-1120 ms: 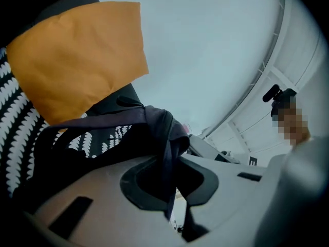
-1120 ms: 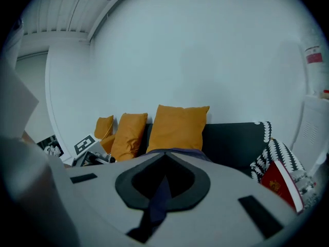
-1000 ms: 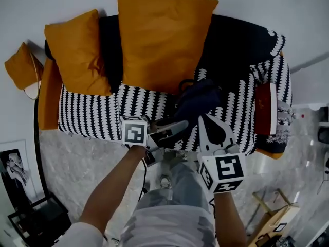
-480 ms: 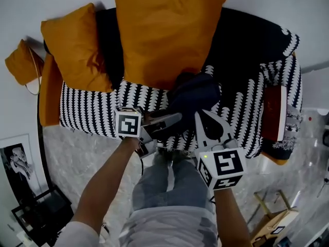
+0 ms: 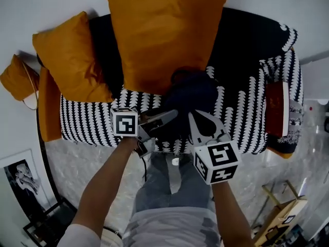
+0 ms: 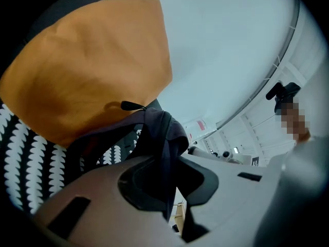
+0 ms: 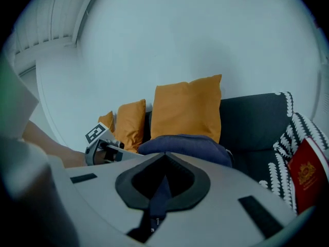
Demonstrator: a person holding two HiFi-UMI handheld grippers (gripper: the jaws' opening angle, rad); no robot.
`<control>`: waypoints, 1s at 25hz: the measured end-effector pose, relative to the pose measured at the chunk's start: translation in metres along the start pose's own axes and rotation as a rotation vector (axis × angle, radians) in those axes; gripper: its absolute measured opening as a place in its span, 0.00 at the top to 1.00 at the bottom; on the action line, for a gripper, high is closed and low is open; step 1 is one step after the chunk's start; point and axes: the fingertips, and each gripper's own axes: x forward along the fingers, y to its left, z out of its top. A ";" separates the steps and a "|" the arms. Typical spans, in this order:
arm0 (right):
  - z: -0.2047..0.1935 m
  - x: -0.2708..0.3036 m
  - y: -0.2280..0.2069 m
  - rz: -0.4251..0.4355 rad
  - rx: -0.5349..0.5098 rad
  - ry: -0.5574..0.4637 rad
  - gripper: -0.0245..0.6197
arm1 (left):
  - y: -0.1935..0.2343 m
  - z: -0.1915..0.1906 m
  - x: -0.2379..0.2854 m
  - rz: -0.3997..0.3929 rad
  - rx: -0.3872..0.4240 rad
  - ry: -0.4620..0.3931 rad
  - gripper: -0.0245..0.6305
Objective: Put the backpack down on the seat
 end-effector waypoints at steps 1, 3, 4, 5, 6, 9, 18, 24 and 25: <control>-0.001 0.005 0.002 -0.007 0.009 0.007 0.96 | 0.003 0.004 -0.002 0.000 0.002 0.006 0.91; -0.003 0.014 0.005 -0.028 0.031 0.011 0.96 | 0.009 0.009 -0.007 -0.001 0.006 0.028 0.91; -0.004 0.019 0.007 -0.038 0.045 0.009 0.96 | 0.012 0.011 -0.009 -0.003 0.008 0.044 0.91; -0.004 0.024 0.009 -0.047 0.055 0.006 0.96 | 0.015 0.013 -0.011 -0.003 0.013 0.059 0.91; -0.003 0.029 0.010 -0.054 0.062 0.004 0.96 | 0.019 0.016 -0.013 -0.003 0.019 0.070 0.91; -0.003 0.041 0.012 -0.077 0.083 -0.002 0.96 | 0.030 0.027 -0.018 0.002 0.019 0.079 0.91; -0.007 0.063 0.018 -0.149 0.142 -0.015 0.96 | 0.067 0.043 -0.034 0.053 0.009 0.110 0.90; -0.014 0.076 0.024 -0.173 0.169 -0.014 0.96 | 0.094 0.055 -0.047 0.137 0.018 0.097 0.87; -0.016 0.077 0.024 -0.175 0.173 -0.014 0.96 | 0.097 0.055 -0.049 0.157 0.029 0.102 0.86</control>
